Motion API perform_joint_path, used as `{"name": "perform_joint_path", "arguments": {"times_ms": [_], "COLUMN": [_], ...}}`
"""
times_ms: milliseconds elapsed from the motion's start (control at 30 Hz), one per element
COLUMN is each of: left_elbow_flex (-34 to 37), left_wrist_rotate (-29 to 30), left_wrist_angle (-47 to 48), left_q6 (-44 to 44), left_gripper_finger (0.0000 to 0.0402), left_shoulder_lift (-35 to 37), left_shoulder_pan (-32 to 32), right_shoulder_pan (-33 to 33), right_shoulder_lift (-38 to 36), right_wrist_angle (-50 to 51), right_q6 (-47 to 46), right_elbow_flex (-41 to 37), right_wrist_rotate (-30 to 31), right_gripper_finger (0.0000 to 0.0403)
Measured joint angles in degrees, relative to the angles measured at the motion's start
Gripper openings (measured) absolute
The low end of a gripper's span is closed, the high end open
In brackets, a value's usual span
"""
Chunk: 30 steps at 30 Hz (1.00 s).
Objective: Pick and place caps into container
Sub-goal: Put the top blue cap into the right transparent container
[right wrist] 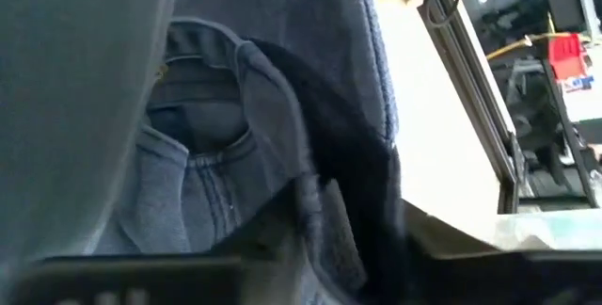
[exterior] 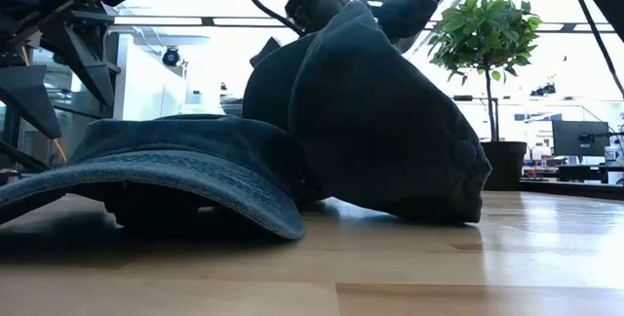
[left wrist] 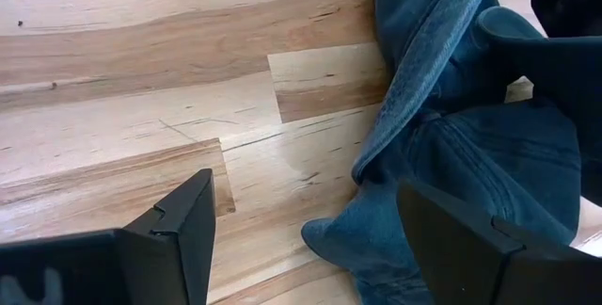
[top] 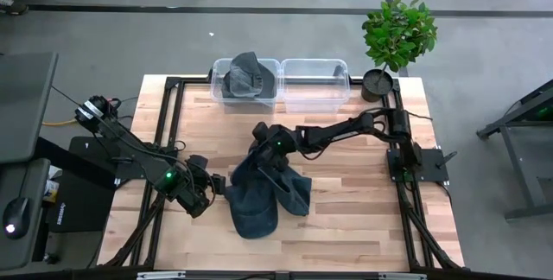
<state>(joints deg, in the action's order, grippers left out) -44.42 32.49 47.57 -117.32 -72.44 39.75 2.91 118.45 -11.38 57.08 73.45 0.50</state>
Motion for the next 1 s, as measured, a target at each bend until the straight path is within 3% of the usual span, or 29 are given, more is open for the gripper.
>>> {"name": "perform_joint_path", "arguments": {"times_ms": [167,367,567,1000], "left_elbow_flex": [0.0,0.0,0.0,0.0], "left_wrist_rotate": [0.0,0.8,1.6,2.6], "left_wrist_angle": [0.0,0.0,-0.1,-1.5], "left_q6": [0.0,0.1,0.2,0.5], "left_gripper_finger": [0.0262,0.0262,0.0262,0.0262], "left_shoulder_lift": [0.0,0.0,0.0,0.0], "left_shoulder_pan": [0.0,0.0,0.0,0.0], "right_shoulder_pan": [-1.8,-2.8,-2.2,-1.8], "right_shoulder_lift": [-0.6,-3.5,-6.4,-6.5], "right_wrist_angle": [0.4,2.2,12.8,40.1], "right_q6": [-1.7,-6.0,-10.9,-23.7], "right_elbow_flex": [0.0,0.1,4.8,23.0], "right_wrist_rotate": [6.1,13.2,16.5,21.8], "right_gripper_finger": [0.0013,0.0007,0.0005,0.0003]}}
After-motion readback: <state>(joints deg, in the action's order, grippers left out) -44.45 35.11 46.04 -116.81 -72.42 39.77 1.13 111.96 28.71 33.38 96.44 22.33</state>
